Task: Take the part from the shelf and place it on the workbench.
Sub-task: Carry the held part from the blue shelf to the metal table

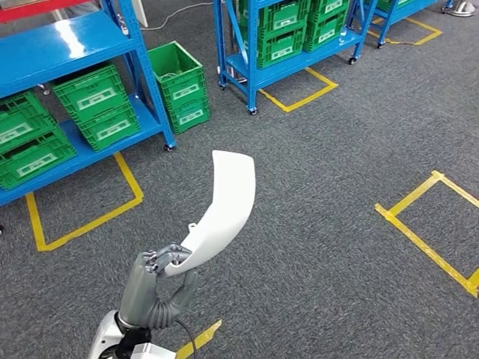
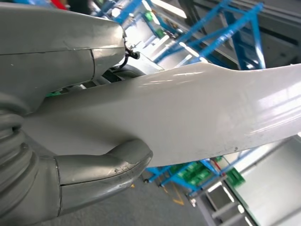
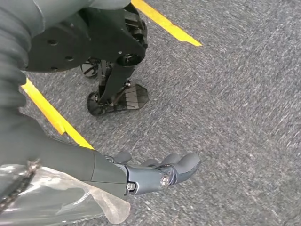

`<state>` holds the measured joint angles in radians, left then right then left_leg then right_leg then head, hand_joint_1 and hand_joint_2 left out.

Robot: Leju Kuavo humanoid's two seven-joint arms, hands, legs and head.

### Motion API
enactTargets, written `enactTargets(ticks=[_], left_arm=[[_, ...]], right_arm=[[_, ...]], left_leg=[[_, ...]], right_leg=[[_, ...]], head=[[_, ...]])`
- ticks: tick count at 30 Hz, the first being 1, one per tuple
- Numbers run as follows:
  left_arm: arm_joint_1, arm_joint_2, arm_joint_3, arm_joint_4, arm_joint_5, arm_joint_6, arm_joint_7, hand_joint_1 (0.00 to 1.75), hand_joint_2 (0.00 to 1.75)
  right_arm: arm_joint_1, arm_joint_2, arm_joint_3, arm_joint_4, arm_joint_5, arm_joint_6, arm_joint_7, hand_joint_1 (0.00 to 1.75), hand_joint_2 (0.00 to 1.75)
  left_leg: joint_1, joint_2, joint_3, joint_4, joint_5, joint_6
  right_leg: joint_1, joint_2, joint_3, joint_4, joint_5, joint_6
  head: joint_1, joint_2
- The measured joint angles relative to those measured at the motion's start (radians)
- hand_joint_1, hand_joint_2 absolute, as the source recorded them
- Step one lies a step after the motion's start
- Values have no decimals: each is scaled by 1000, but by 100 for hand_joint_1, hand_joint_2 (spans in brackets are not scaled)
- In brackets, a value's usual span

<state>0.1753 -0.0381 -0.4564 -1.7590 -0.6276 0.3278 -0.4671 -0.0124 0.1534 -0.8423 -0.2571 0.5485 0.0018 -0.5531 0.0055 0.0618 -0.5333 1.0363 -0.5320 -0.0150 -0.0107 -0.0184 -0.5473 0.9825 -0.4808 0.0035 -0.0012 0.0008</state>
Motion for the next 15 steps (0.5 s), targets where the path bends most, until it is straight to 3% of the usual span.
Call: enactTargets(ticks=[2,3,4,5,7,9,11,13,15], left_arm=[[0,1,0,0,-2,-2,-4,175,175],[0,2,0,0,-3,-3,-8,175,175],[0,3,0,0,-5,-3,-13,175,175],[-1,4,0,0,-7,-4,-20,175,175],[-4,4,0,0,-13,-4,-33,175,175],[-9,3,-1,0,-16,-5,-41,175,175],[-12,2,0,0,-16,-9,-46,175,175],[-15,1,0,0,-8,-17,-56,175,175],[-20,-2,1,1,12,-29,-70,175,175]], right_arm=[[-2,0,-2,0,1,2,0,0,175],[-3,0,-3,0,1,2,0,0,175],[-2,0,-5,0,2,3,0,0,175],[-2,0,-8,0,2,3,0,0,175],[-2,1,-15,0,4,3,0,0,175],[-4,6,-22,0,6,3,0,0,175],[-6,10,-26,-1,7,2,2,0,175],[-7,13,-30,-1,10,1,3,0,175],[-4,15,-37,-2,12,-1,4,0,175]], left_leg=[[3,-41,-51,124,-71,-6],[3,-49,-81,192,-100,-6],[3,-53,-101,240,-113,-5],[3,-53,-108,255,-108,-3],[3,-60,-68,170,-43,5],[3,-103,-7,33,19,18],[3,-142,18,-32,31,25],[1,-134,17,-44,33,28],[4,-111,20,-57,43,36]], right_leg=[[-1,19,-3,-1,4,-8],[0,30,-5,0,5,-10],[2,41,-6,0,6,-11],[3,52,-7,1,7,-12],[6,76,-7,5,8,-12],[7,99,-10,9,9,-8],[3,119,-22,13,14,2],[-2,137,-36,12,22,17],[-1,113,-53,28,10,29]], head=[[-4,0],[-5,0],[-5,0],[-5,0],[-5,0],[-3,0],[-2,0],[-2,0],[2,0]])
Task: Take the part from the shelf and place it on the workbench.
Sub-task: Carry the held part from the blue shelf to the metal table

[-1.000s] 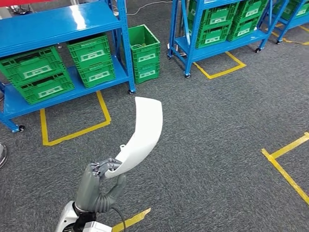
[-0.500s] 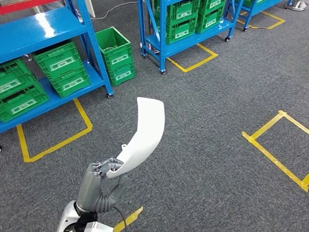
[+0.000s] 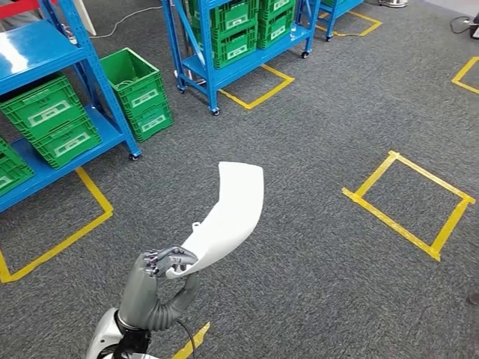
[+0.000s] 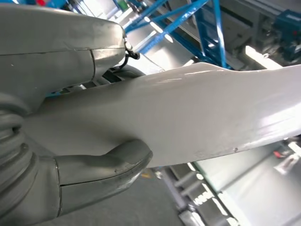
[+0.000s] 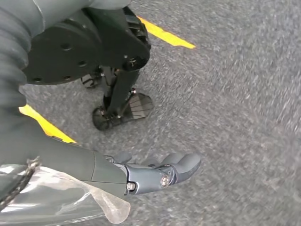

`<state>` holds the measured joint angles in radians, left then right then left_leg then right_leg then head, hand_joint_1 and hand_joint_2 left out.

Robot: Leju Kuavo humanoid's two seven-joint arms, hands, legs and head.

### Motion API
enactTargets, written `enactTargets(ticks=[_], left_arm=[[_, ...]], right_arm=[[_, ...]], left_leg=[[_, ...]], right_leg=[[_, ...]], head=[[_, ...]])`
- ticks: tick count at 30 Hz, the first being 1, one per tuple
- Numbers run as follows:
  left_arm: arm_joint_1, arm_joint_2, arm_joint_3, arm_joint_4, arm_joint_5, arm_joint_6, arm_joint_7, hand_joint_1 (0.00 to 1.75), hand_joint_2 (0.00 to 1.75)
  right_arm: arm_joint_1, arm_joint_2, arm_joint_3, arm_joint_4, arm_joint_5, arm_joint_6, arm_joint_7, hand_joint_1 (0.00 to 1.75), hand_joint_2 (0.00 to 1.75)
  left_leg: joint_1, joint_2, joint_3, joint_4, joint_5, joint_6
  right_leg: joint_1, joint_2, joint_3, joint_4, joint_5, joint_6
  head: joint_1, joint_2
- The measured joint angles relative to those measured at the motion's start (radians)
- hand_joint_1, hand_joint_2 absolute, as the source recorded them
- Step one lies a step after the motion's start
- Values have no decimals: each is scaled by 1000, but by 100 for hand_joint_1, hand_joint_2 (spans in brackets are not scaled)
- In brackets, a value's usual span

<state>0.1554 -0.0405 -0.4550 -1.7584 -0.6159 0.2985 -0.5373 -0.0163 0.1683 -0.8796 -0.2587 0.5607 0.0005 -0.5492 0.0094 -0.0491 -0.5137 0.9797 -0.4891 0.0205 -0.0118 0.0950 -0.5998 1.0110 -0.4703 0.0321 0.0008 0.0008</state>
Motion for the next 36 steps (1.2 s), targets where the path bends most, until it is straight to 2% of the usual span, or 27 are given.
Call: enactTargets(ticks=[1,2,3,4,5,6,7,9,10,11,13,14,15,17,19,20,21,22,23,25,27,29,31,33,34,35,36], left_arm=[[-3,-2,2,0,10,-5,-6,175,175],[-5,-4,4,1,17,-9,-11,175,175],[-5,-5,7,2,21,-11,-13,175,175],[-5,-5,9,4,24,-13,-15,175,175],[-5,-6,11,5,29,-16,-17,175,175],[-5,-7,14,7,37,-19,-20,175,175],[-5,-7,17,8,48,-25,-24,175,175],[-7,-9,26,11,80,-41,-35,175,175],[-8,-10,33,12,96,-50,-40,175,175],[-10,-11,40,14,110,-57,-46,175,175],[-13,-14,53,18,127,-65,-53,175,175],[-14,-16,59,20,131,-66,-55,175,175],[-15,-18,66,23,136,-66,-57,175,175],[-15,-20,82,29,141,-66,-59,175,175],[-11,-23,101,38,143,-65,-61,175,175],[-9,-25,112,43,144,-64,-63,175,175],[-6,-28,122,48,146,-64,-64,175,175],[-5,-31,132,52,148,-64,-66,175,175],[-4,-34,139,55,150,-64,-67,175,175],[-4,-40,152,60,152,-63,-68,175,175],[-3,-46,161,64,145,-53,-61,175,175],[-3,-53,168,68,131,-33,-46,175,175],[-2,-61,173,70,129,-20,-31,175,175],[2,-67,179,73,139,-17,-18,175,175],[5,-70,184,75,144,-13,-14,175,175],[7,-71,187,77,148,-8,-13,175,175],[9,-72,190,80,152,-2,-15,175,175]], right_arm=[[0,0,-4,0,1,-1,0,0,175],[-2,0,-8,0,1,-2,1,0,175],[-4,0,-11,-1,2,-2,1,0,175],[-4,0,-12,-1,2,-3,1,0,175],[-4,0,-14,-1,2,-4,2,0,175],[-2,0,-16,-1,2,-6,2,0,175],[-1,0,-18,-1,2,-9,3,0,175],[-1,0,-25,-2,2,-16,6,0,175],[-3,1,-28,-3,2,-19,7,0,175],[-5,1,-31,-4,2,-21,9,0,175],[-4,1,-37,-4,2,-24,12,0,175],[-2,1,-40,-4,2,-27,13,0,175],[-1,1,-43,-5,2,-30,13,0,175],[-1,2,-50,-7,2,-36,12,0,175],[-1,4,-58,-10,3,-38,7,0,175],[0,5,-63,-12,4,-37,3,0,175],[2,7,-68,-15,5,-36,0,0,175],[4,9,-74,-18,7,-35,-3,0,175],[5,10,-78,-21,7,-34,-5,0,175],[3,16,-86,-26,9,-33,-8,0,175],[2,21,-92,-33,12,-32,-16,0,175],[6,25,-99,-43,19,-29,-32,0,175],[12,29,-107,-56,31,-29,-50,0,175],[11,30,-109,-71,48,-31,-63,0,175],[9,31,-111,-79,58,-32,-65,0,175],[9,33,-113,-86,67,-32,-66,0,175],[10,33,-117,-92,76,-31,-66,0,175]], left_leg=[[2,14,1,-7,5,4],[2,29,1,-9,7,6],[1,42,-2,-9,8,7],[0,58,-4,-9,8,8],[0,72,-5,-8,8,7],[0,85,-5,-8,7,7],[0,96,-4,-7,6,5],[-2,116,-1,-5,2,-2],[-5,124,1,-3,-1,-8],[-7,132,1,0,-3,-14],[-9,147,2,2,-5,-25],[-7,145,3,5,-9,-31],[-4,132,-1,17,-21,-36],[0,89,-36,103,-78,-44],[0,63,-99,241,-142,-44],[0,59,-122,288,-154,-42],[-1,58,-129,300,-144,-39],[-2,54,-119,271,-115,-33],[-4,44,-93,210,-73,-25],[-6,2,-39,83,-9,-6],[-10,-22,-18,27,0,5],[-9,-8,-15,10,1,6],[-3,12,-9,-5,9,8],[-1,38,-5,-13,12,10],[-2,52,-6,-12,11,10],[-2,66,-7,-12,11,9],[-2,79,-7,-12,10,8]], right_leg=[[1,-26,-19,33,-21,5],[1,-57,-44,89,-53,9],[-1,-77,-77,156,-87,14],[-2,-86,-106,219,-113,19],[-4,-90,-123,259,-125,22],[-5,-93,-118,258,-115,24],[-7,-98,-93,219,-91,25],[-6,-131,-6,73,-35,22],[-4,-146,27,18,-20,16],[-2,-155,46,-15,-15,9],[1,-143,46,-20,-15,-5],[1,-135,45,-21,-13,-12],[0,-126,44,-21,-10,-18],[-2,-107,43,-23,-5,-30],[2,-85,40,-23,-3,-36],[4,-73,40,-23,-3,-37],[7,-60,40,-23,-3,-38],[10,-47,42,-22,-3,-38],[12,-34,44,-22,-2,-38],[14,-11,43,-20,-2,-36],[11,6,33,-18,1,-29],[7,17,21,-16,5,-18],[9,-16,0,13,-15,-9],[8,-68,-55,118,-71,1],[4,-81,-90,187,-101,7],[1,-87,-117,240,-117,12],[-3,-90,-128,261,-116,16]], head=[[5,0],[9,0],[13,0],[13,0],[13,0],[13,0],[13,0],[13,0],[12,0],[12,0],[11,0],[11,0],[10,0],[7,0],[6,0],[6,0],[6,0],[6,0],[6,0],[9,0],[8,0],[4,0],[7,0],[10,0],[12,0],[12,0],[12,0]])
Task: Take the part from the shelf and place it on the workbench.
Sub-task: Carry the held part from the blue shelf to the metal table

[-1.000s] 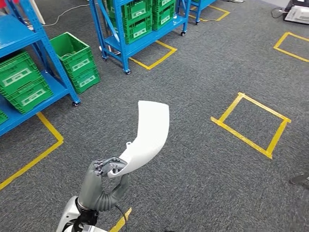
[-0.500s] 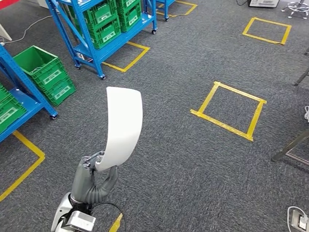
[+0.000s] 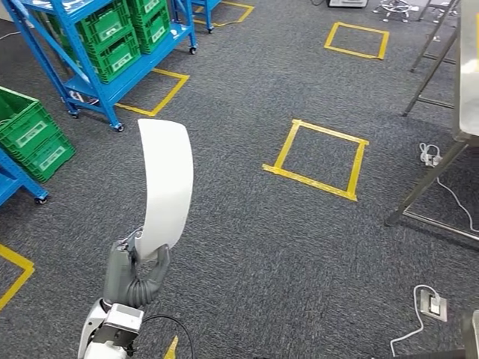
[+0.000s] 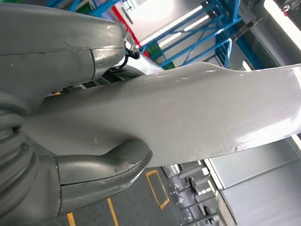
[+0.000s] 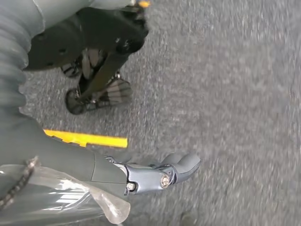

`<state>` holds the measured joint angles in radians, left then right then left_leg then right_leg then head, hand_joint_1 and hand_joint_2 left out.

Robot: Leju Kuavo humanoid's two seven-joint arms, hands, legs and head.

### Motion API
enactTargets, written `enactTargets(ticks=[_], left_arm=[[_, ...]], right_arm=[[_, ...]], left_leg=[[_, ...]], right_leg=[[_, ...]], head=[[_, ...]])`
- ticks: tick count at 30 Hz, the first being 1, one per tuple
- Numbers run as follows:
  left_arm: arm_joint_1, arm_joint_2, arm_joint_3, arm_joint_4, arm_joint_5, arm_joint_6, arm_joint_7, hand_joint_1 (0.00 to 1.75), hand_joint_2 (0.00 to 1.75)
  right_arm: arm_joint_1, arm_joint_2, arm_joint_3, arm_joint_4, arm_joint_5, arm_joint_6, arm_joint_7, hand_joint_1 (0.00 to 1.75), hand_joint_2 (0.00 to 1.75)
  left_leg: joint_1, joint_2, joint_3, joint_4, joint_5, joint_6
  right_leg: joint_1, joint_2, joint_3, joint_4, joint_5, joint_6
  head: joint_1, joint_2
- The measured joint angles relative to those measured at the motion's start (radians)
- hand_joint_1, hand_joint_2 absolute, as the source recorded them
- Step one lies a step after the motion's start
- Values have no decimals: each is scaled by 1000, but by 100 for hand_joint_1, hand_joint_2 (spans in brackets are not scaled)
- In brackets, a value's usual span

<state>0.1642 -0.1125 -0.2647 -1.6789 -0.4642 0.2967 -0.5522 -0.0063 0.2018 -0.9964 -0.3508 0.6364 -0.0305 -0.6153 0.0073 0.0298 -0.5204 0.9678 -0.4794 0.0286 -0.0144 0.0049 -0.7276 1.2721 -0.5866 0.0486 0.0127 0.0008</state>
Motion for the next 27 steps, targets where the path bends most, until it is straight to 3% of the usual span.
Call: enactTargets(ticks=[1,3,5,6,8,10,11,13,15,16,17,19,20,22,23,24,25,27], left_arm=[[1,-2,2,2,5,6,-2,175,175],[1,-5,4,3,14,14,-8,175,175],[1,-7,6,4,21,17,-9,175,175],[1,-8,7,4,23,16,-10,175,175],[1,-10,9,5,30,13,-11,175,175],[0,-10,10,7,38,12,-13,175,175],[1,-10,11,7,37,16,-14,175,175],[2,-10,16,11,28,27,-12,175,175],[3,-9,22,20,24,26,-6,175,175],[4,-8,24,24,27,19,-4,175,175],[4,-7,26,26,31,9,-5,175,175],[4,-6,29,29,39,-12,-14,175,175],[4,-6,30,29,41,-20,-18,175,175],[5,-5,32,29,43,-27,-24,175,175],[5,-5,32,29,44,-28,-25,175,175],[4,-6,33,29,44,-28,-25,175,175],[4,-7,34,29,44,-29,-26,175,175],[5,-10,35,30,44,-30,-27,175,175]], right_arm=[[2,1,-4,-6,8,1,0,0,175],[4,2,-13,-18,19,4,1,0,175],[2,6,-18,-26,24,6,2,0,175],[0,8,-20,-29,25,7,3,0,175],[1,10,-25,-33,29,8,4,0,175],[2,11,-30,-34,34,9,5,0,175],[2,11,-32,-35,36,10,5,0,175],[-1,11,-38,-37,40,12,6,0,175],[-3,11,-45,-37,48,15,7,0,175],[-3,11,-47,-37,54,16,7,0,175],[-3,11,-49,-37,60,17,8,0,175],[-4,13,-52,-37,72,18,11,0,175],[-6,14,-54,-37,77,19,13,0,175],[-9,16,-59,-36,82,19,15,0,175],[-8,16,-61,-36,84,19,15,0,175],[-6,16,-63,-36,86,19,15,0,175],[-5,16,-64,-36,87,19,16,0,175],[-8,16,-66,-36,87,19,16,0,175]], left_leg=[[1,11,1,1,-2,-2],[2,31,4,4,-7,-11],[-2,45,5,12,-15,-24],[-5,51,6,14,-18,-29],[-5,64,9,15,-21,-37],[0,44,4,37,-45,-46],[2,24,-11,74,-71,-50],[3,-13,-69,207,-140,-50],[2,-20,-122,315,-171,-45],[1,-22,-126,315,-156,-40],[-1,-26,-111,276,-122,-33],[-6,-66,-55,141,-43,-14],[-8,-88,-32,86,-20,-7],[-11,-112,-17,41,-14,1],[-12,-104,-16,33,-13,1],[-10,-93,-13,25,-10,1],[-8,-81,-9,16,-6,2],[-4,-53,-2,1,1,4]], right_leg=[[-3,-4,12,-20,20,4],[-8,-32,84,-152,80,9],[-6,-61,146,-256,109,3],[-3,-66,156,-273,108,-4],[0,-49,154,-271,108,-21],[-1,-31,152,-271,110,-34],[-1,-21,152,-272,112,-40],[1,0,152,-272,114,-48],[7,25,152,-271,114,-52],[10,38,153,-271,114,-53],[12,52,155,-271,114,-53],[15,77,157,-270,115,-52],[14,88,155,-269,116,-50],[9,107,145,-268,120,-41],[7,117,141,-270,123,-35],[6,118,136,-269,123,-30],[7,102,127,-258,114,-26],[9,47,84,-179,67,-18]], head=[[0,0],[0,0],[-1,0],[-2,0],[-5,0],[-6,0],[-7,0],[-9,0],[-8,0],[-8,0],[-8,0],[-7,0],[-7,0],[-11,0],[-14,0],[-15,0],[-14,0],[-10,0]])
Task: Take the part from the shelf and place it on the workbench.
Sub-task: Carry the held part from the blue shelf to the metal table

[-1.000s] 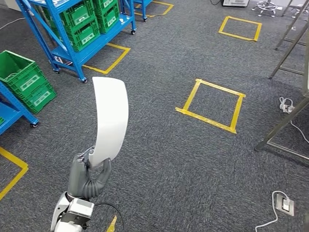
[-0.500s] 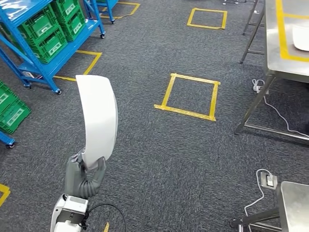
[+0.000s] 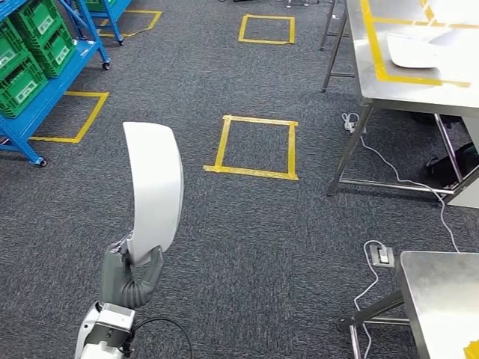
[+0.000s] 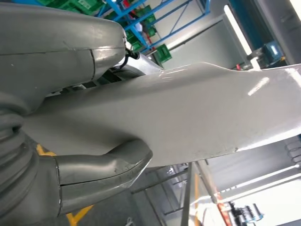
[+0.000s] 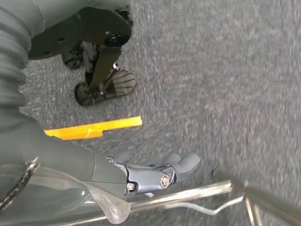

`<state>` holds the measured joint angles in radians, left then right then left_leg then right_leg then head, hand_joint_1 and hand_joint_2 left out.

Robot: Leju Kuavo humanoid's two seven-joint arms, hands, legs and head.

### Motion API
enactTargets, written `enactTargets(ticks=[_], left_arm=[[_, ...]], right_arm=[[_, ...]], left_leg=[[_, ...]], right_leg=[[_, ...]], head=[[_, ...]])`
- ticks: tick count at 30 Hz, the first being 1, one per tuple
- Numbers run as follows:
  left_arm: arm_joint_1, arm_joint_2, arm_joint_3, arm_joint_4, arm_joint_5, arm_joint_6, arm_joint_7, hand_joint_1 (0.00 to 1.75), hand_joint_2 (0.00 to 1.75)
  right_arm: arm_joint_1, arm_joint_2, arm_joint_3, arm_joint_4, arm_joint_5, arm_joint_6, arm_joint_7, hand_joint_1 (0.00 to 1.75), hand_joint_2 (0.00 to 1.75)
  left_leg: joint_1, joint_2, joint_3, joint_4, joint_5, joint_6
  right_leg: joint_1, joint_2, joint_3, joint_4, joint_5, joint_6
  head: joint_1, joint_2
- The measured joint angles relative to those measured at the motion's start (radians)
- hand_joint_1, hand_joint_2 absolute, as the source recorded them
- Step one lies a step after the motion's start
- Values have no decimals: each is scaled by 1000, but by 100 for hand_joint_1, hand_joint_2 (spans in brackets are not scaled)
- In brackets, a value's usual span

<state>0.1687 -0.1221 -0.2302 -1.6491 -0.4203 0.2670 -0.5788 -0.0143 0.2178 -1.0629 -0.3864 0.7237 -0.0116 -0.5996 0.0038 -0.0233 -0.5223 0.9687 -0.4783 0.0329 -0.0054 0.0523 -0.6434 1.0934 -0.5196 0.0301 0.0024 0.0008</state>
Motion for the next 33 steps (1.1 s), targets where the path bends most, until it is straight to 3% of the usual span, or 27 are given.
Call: enactTargets(ticks=[2,3,4,6,8,10,12,14,17,18,19,20,21,23,25,27,28,30,31,33], left_arm=[[1,0,2,2,1,-3,0,175,175],[2,0,3,3,2,-5,0,175,175],[2,0,4,4,3,-8,-1,175,175],[1,0,5,5,1,-11,-3,175,175],[0,0,7,5,-5,-10,-4,175,175],[-1,0,10,5,-10,-10,-4,175,175],[-2,-1,11,5,-14,-14,-4,175,175],[-3,-1,14,5,-10,-20,-5,175,175],[2,0,20,5,0,-25,-6,175,175],[5,1,23,5,2,-26,-6,175,175],[6,2,25,5,4,-27,-6,175,175],[7,2,27,5,7,-29,-6,175,175],[7,2,29,5,12,-30,-7,175,175],[7,2,34,5,25,-32,-14,175,175],[6,2,39,4,38,-33,-24,175,175],[6,0,43,4,47,-33,-34,175,175],[6,-2,44,3,50,-32,-39,175,175],[7,-6,45,2,56,-29,-49,175,175],[9,-8,47,2,59,-29,-52,175,175],[12,-9,51,2,62,-28,-54,175,175]], right_arm=[[-4,0,-2,0,1,0,0,0,175],[-4,0,-3,0,1,0,1,0,175],[-3,0,-4,0,2,0,1,0,175],[0,0,-6,0,6,0,3,0,175],[-3,0,-7,0,12,-1,6,0,175],[-5,1,-8,0,18,0,8,0,175],[-3,2,-12,0,23,0,8,0,175],[-2,2,-15,0,28,1,8,0,175],[-6,2,-20,0,36,4,7,0,175],[-5,2,-22,0,38,6,6,0,175],[-4,2,-22,0,40,9,6,0,175],[-3,3,-23,-1,42,11,6,0,175],[-3,3,-23,-1,44,13,6,0,175],[-4,7,-24,-2,50,16,6,0,175],[-6,11,-25,-4,57,19,4,0,175],[-5,12,-28,-6,64,21,4,0,175],[-3,13,-30,-7,67,22,3,0,175],[-3,13,-33,-11,71,23,3,0,175],[-4,13,-34,-12,72,23,3,0,175],[-6,13,-36,-13,73,24,3,0,175]], left_leg=[[-1,28,0,-1,-1,2],[-2,42,0,-1,-2,1],[-2,55,0,0,-3,0],[-1,77,3,2,-8,-6],[-4,94,6,7,-16,-17],[-9,107,8,12,-20,-26],[-7,117,10,14,-24,-35],[-2,95,0,48,-54,-44],[2,42,-81,234,-150,-49],[2,35,-109,291,-168,-48],[2,32,-123,316,-165,-46],[1,29,-119,300,-142,-42],[1,22,-97,248,-103,-37],[2,-23,-38,111,-34,-26],[1,-58,-9,38,-16,-20],[0,-47,-7,25,-17,-17],[1,-37,-6,19,-13,-14],[3,-11,-2,6,-5,-5],[2,3,-1,5,-5,-3],[-1,33,-2,5,-6,0]], right_leg=[[-2,-38,-65,130,-59,10],[-5,-44,-87,174,-71,15],[-8,-48,-90,182,-65,19],[-12,-65,-30,77,-6,23],[-10,-97,46,-55,38,18],[-6,-106,70,-96,42,4],[-5,-88,69,-97,46,-10],[-7,-71,70,-99,49,-23],[-6,-41,69,-100,51,-35],[-4,-30,69,-100,52,-36],[-3,-17,69,-100,52,-37],[-1,-4,70,-100,52,-37],[0,9,71,-99,53,-37],[0,32,71,-97,54,-34],[-2,52,61,-94,58,-25],[-6,68,49,-95,64,-11],[-6,59,43,-92,61,-6],[-4,10,13,-38,24,1],[-4,-19,-14,21,-9,5],[-6,-42,-75,154,-69,13]], head=[[1,0],[1,0],[1,0],[1,0],[1,0],[-1,0],[-2,0],[-4,0],[-8,0],[-8,0],[-8,0],[-8,0],[-8,0],[-7,0],[-8,0],[-9,0],[-9,0],[-5,0],[-3,0],[-2,0]])
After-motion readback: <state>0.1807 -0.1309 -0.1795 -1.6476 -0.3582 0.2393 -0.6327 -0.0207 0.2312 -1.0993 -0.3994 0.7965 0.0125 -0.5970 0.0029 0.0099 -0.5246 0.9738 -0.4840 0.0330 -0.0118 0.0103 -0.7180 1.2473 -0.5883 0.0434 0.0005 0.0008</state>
